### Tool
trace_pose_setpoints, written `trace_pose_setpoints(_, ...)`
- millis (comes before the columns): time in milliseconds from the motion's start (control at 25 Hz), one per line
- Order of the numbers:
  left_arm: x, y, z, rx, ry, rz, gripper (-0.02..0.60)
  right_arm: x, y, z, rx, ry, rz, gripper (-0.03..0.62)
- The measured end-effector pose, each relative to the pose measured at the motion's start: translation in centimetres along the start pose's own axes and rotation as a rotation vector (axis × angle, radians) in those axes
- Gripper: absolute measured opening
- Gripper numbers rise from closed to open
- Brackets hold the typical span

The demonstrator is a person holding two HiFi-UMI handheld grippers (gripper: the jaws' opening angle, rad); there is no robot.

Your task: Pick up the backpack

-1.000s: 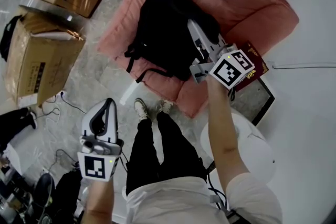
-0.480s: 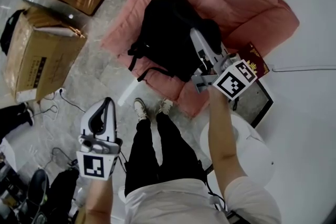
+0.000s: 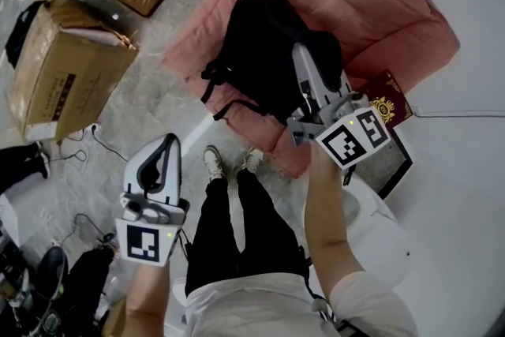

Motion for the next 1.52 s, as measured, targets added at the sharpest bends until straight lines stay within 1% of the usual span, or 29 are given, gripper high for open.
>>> trace_pose_setpoints(240,0.5,0.6,-0.2,-0.002,0.003,0.004,0.011,1.0,-0.1,0.8,-0.027,0.026,-0.026,0.037)
trace_pose_setpoints(400,1.2,1.2,-0.1,-0.008,0.005,0.014,0.011,2.3,-1.1,0.7,0.005,0.068,-0.005,0.035)
trace_pose_setpoints(520,2.0,1.4,0.1,-0.015,0.007,0.017,0.011,3.0,-1.7,1.0,0.020,0.091,-0.007,0.035)
trace_pose_setpoints(760,4.1,1.8,1.1,-0.042,0.007,0.016,0.011,4.1,-2.6,1.1,0.039,0.069,-0.037,0.035)
trace_pose_setpoints(920,4.7,1.9,1.8,-0.052,0.004,0.010,0.011,5.5,-3.0,1.5,0.036,0.064,-0.036,0.035)
trace_pose_setpoints(1160,5.9,2.1,4.1,-0.069,-0.011,-0.002,0.011,8.4,-3.6,4.4,0.023,0.073,-0.014,0.035)
trace_pose_setpoints(1360,7.1,2.2,7.6,-0.104,-0.050,0.000,0.011,10.8,-3.5,8.2,0.006,0.105,-0.006,0.035)
trace_pose_setpoints(1520,7.3,2.2,10.4,-0.135,-0.061,-0.011,0.011,12.6,-3.4,10.9,0.003,0.130,-0.017,0.035)
Point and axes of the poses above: the fingertips, and each gripper's own axes: y backward along the fingers, x to its left, z out of its top, the point moved 1 cm from there along y, backward along the fingers, and after that the axes turned 11 degrees about -x, right-handed, at the moved point
